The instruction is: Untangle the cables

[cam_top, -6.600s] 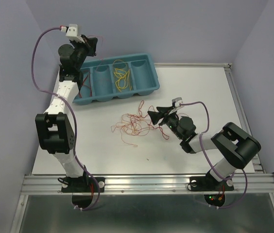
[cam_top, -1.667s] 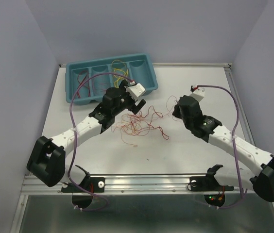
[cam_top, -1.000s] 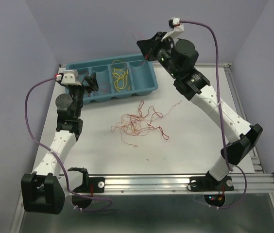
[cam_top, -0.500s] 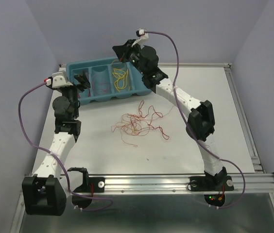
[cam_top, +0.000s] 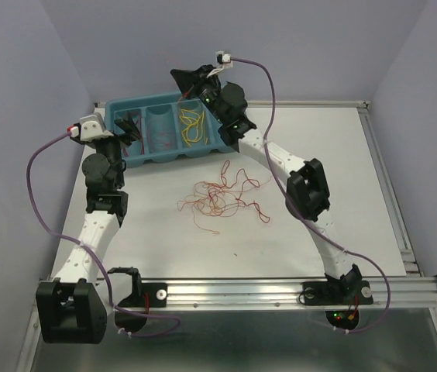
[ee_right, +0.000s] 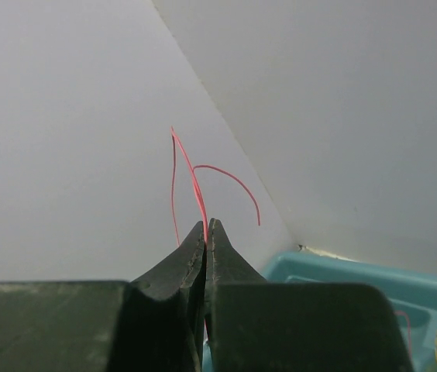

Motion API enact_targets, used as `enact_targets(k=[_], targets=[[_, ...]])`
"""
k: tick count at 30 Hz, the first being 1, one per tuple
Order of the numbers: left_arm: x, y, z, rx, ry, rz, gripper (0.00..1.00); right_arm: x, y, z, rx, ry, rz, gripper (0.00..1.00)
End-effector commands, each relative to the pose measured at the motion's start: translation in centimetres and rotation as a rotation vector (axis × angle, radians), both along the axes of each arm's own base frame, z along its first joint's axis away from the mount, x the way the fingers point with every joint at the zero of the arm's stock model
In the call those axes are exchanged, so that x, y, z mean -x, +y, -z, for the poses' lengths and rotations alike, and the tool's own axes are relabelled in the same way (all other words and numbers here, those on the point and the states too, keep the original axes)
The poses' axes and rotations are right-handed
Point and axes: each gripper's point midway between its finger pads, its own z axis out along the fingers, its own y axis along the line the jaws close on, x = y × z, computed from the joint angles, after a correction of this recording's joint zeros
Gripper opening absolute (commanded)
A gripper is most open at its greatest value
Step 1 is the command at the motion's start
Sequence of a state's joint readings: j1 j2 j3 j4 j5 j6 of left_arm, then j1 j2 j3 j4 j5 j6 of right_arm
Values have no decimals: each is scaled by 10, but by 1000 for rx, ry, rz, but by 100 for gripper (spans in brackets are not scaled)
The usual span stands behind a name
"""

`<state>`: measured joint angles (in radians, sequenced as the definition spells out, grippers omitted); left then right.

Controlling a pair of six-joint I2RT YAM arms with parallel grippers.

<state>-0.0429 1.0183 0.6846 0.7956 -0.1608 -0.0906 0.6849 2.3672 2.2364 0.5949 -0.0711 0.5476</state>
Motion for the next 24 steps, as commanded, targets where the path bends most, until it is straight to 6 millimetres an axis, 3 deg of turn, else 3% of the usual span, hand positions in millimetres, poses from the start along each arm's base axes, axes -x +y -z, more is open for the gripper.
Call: enact_targets(k=[1,5,12,16,17,19,20,23,24], targets=[[5,4,-30,2,-92,-10,99,32,4,-58,-95,-169,-36,1],[4,5,-28,0,-88,-14,99,40,8,-60,-97,-181,-41,0],[11,8,-33,1,-111,-25,99,35,20,-29,-100,-131,-57,1],[12,8,-34,-1,-117,-26,99,29,27,0,-115,-74,-76,1],[12,8,-34,-3,-115,-25,99,24,29,22,-101,-40,-71,1],[11,8,-33,-1,-114,-24,99,23,28,35,-126,-16,-72,1],[10,7,-33,-3,-112,-20,99,18,30,54,-116,14,-63,1],[10,6,-32,-4,-111,-15,99,11,31,78,-119,57,-55,1],[9,6,-31,-4,-108,-15,99,9,35,94,-108,80,-55,1]])
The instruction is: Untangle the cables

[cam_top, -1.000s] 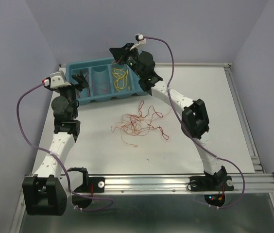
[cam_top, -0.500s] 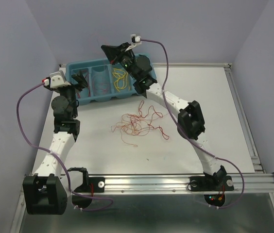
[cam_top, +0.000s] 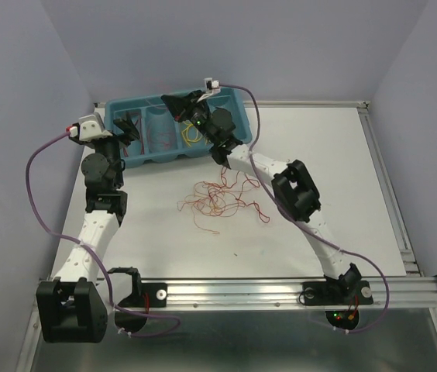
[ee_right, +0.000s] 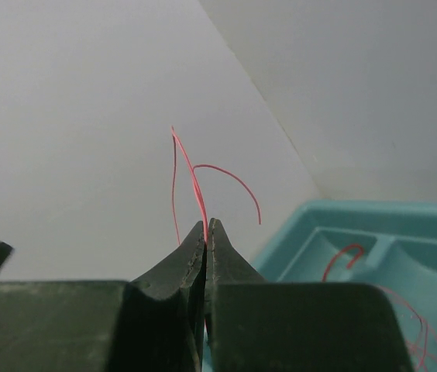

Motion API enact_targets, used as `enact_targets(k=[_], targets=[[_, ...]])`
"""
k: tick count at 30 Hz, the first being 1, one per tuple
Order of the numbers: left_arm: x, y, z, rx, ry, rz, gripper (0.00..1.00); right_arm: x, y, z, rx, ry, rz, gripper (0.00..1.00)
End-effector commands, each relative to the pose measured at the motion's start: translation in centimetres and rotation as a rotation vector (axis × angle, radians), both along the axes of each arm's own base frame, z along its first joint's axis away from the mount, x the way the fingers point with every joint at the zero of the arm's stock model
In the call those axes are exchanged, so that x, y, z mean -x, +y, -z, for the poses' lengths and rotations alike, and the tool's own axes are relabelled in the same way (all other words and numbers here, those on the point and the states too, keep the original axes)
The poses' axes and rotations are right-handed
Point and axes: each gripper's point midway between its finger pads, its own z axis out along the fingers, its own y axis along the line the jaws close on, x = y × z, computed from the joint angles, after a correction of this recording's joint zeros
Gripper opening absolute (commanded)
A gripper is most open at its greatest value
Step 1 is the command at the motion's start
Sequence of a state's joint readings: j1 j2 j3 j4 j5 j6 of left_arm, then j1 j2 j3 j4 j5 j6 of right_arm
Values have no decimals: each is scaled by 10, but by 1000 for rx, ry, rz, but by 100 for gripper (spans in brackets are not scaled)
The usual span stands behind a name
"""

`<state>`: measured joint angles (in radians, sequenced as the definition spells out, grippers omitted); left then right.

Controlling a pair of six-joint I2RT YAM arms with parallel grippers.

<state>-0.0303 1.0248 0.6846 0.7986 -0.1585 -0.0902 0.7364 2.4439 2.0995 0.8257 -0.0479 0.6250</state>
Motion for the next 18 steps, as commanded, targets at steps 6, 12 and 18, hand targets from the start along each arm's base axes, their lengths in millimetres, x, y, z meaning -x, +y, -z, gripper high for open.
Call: enact_targets(k=[6,12,18], targets=[[8,1,-31,-5,-109,3,99,-16,10,89,-11,133,23,1],[6,-1,-29,-10,-102,10,99,-20,14,120,91,175,119,1],[0,-2,-24,-15,-87,18,99,-19,21,144,179,166,160,7]])
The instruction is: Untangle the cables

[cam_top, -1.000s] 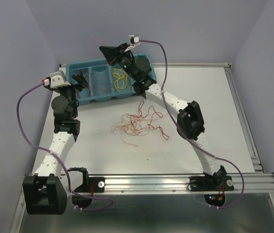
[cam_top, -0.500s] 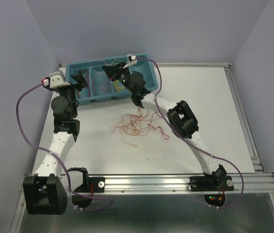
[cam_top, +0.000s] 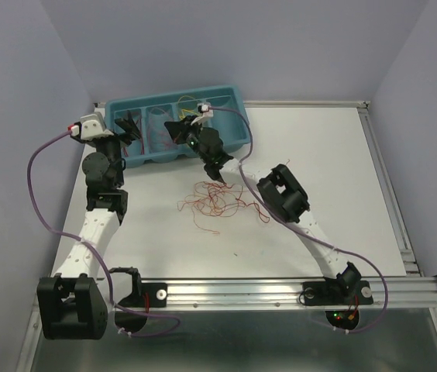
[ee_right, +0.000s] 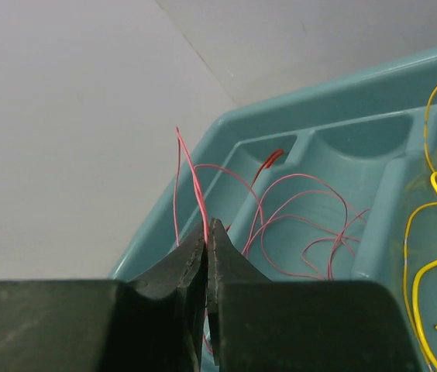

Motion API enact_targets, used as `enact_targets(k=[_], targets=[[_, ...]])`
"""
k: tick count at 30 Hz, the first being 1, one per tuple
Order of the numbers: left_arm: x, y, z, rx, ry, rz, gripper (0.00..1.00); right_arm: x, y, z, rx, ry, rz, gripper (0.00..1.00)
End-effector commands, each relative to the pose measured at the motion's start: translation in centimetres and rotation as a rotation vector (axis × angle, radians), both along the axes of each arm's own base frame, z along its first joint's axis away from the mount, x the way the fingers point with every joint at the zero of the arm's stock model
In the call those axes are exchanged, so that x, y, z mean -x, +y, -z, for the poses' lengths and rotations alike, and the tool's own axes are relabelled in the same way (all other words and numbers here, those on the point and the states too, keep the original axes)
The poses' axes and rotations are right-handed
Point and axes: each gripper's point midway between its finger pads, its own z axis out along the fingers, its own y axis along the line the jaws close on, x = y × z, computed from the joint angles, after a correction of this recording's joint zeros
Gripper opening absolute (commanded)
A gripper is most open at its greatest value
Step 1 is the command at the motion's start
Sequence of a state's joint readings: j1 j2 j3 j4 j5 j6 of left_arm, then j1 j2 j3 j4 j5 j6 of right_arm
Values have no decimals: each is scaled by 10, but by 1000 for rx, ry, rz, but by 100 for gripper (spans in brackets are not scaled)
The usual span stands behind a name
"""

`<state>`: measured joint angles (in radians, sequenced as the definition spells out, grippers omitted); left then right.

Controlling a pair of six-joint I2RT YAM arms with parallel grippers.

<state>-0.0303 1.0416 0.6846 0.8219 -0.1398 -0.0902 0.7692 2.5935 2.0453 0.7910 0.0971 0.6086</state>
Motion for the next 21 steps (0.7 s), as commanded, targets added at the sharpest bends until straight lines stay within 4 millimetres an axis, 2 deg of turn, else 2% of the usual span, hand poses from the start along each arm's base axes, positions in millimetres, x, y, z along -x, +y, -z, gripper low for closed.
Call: enact_targets(k=[1,5,6,9,13,14,15,18,19,20,21], targets=[[3,1,-24,-8,-80,0,99,5,6,5,68,-48,44,9],[2,1,-23,-11,-78,1,99,8,11,6,99,-67,41,23],[2,1,-23,-11,-78,1,99,9,11,4,100,-72,42,32],[3,1,-24,-14,-81,0,99,10,11,-2,106,-86,45,45],[4,1,-25,-12,-84,-1,99,15,10,-16,128,-124,40,54],[3,1,-24,-15,-82,1,99,18,7,-36,116,-144,47,55],[3,0,-24,-17,-81,3,99,20,3,-28,137,-130,55,57],[-3,-9,-21,-56,-66,51,99,32,-14,-52,154,-139,75,57],[-6,-15,-18,-71,-54,78,99,36,-22,-53,164,-127,88,57],[-9,-30,-18,-111,-45,158,99,44,-42,-94,124,-146,133,58],[-12,-40,-16,-143,-30,211,99,53,-57,-63,186,-87,149,58]])
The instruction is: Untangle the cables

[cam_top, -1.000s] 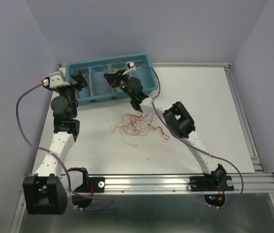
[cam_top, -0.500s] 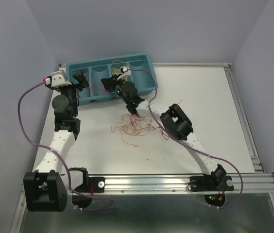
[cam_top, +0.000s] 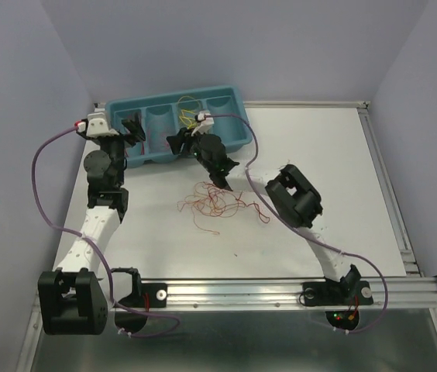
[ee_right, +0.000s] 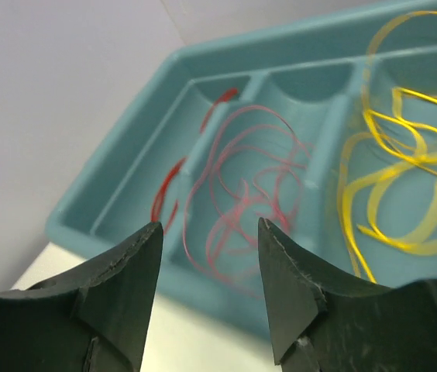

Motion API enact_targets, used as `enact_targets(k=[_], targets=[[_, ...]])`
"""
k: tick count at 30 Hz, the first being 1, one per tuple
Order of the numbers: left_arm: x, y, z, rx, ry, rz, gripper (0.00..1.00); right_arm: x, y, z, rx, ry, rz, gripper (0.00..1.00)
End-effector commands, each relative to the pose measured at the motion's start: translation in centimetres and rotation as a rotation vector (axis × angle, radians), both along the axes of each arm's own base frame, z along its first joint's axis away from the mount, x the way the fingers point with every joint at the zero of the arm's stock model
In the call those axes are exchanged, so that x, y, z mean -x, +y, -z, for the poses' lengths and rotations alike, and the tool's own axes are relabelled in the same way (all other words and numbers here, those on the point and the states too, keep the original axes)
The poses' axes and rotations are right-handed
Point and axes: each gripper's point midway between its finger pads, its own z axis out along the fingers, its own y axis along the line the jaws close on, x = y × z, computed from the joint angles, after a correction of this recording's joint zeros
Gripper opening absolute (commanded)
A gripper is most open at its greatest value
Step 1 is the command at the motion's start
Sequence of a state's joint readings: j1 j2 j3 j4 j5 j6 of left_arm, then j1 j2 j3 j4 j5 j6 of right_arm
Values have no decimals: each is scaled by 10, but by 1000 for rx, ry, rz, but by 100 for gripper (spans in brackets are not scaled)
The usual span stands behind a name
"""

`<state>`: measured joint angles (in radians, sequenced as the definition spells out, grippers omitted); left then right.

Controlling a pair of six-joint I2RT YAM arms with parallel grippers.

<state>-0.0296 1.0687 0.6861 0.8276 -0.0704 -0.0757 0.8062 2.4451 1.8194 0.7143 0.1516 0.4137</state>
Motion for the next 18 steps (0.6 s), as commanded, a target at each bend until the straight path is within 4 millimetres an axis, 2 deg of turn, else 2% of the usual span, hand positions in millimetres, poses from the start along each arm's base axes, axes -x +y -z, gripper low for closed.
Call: enact_targets(k=[1,2,3,4,5,6,7,8,9,10,11,12,13,16,17,18], targets=[[-12,-40,-14,-136,-18,212,99,30,-58,-93,-46,-76,112,58],[-13,-64,-1,-178,31,345,99,36,-76,-99,-34,-64,148,58],[-21,-76,2,-224,49,406,99,52,-101,-94,26,-17,172,58],[-19,-95,17,-263,101,520,99,57,-119,-98,57,0,205,58],[-20,-107,23,-291,118,577,99,60,-136,-93,107,35,252,58],[-18,-125,22,-320,116,638,99,66,-152,-107,132,54,276,58],[-20,-137,33,-337,143,676,99,75,-169,-69,296,173,297,58],[-18,-147,38,-362,152,692,99,76,-177,-73,334,211,322,59],[-13,-168,49,-419,160,721,99,81,-189,-62,392,267,352,63],[-11,-177,55,-454,162,732,99,95,-203,-36,502,357,351,64],[-5,-188,59,-486,161,752,99,102,-206,-25,530,394,338,64],[-3,-195,69,-535,172,756,99,108,-210,-16,557,419,332,69],[7,-213,74,-559,167,800,99,114,-218,-6,594,446,344,73],[16,-234,93,-625,202,868,99,122,-241,11,683,498,410,82],[16,-236,103,-630,242,872,99,125,-243,16,702,508,402,83],[15,-240,101,-637,246,881,99,129,-245,25,722,525,385,83]])
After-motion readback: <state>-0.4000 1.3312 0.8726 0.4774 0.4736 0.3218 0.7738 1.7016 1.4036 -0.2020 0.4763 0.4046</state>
